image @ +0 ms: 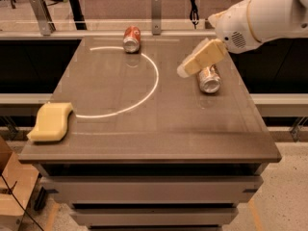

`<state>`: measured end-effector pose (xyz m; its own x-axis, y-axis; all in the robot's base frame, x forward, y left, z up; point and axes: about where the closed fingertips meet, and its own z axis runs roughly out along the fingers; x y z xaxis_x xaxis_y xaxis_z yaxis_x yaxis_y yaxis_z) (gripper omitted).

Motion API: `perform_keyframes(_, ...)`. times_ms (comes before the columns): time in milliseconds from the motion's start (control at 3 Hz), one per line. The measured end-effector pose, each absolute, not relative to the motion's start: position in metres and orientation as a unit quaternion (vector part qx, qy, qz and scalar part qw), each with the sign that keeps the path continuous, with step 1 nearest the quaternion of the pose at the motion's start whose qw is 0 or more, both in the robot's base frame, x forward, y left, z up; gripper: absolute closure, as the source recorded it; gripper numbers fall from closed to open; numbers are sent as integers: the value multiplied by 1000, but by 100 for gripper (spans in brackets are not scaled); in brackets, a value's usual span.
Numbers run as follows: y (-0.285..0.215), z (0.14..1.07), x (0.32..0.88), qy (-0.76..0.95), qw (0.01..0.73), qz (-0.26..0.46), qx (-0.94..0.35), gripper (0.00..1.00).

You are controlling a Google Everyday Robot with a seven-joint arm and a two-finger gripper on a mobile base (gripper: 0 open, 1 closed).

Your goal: Move coke can near sponge

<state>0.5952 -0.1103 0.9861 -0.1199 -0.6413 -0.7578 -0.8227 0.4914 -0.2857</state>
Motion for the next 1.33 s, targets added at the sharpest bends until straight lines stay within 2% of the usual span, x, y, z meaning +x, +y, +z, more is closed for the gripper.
perform_keyframes(667, -77, 969, 673, 754, 491, 123, -418, 0)
perform_keyframes(1000, -56, 961, 707, 754, 504, 165, -388, 0)
perform_keyframes(1333, -55, 959, 710, 754, 504, 167, -386, 0)
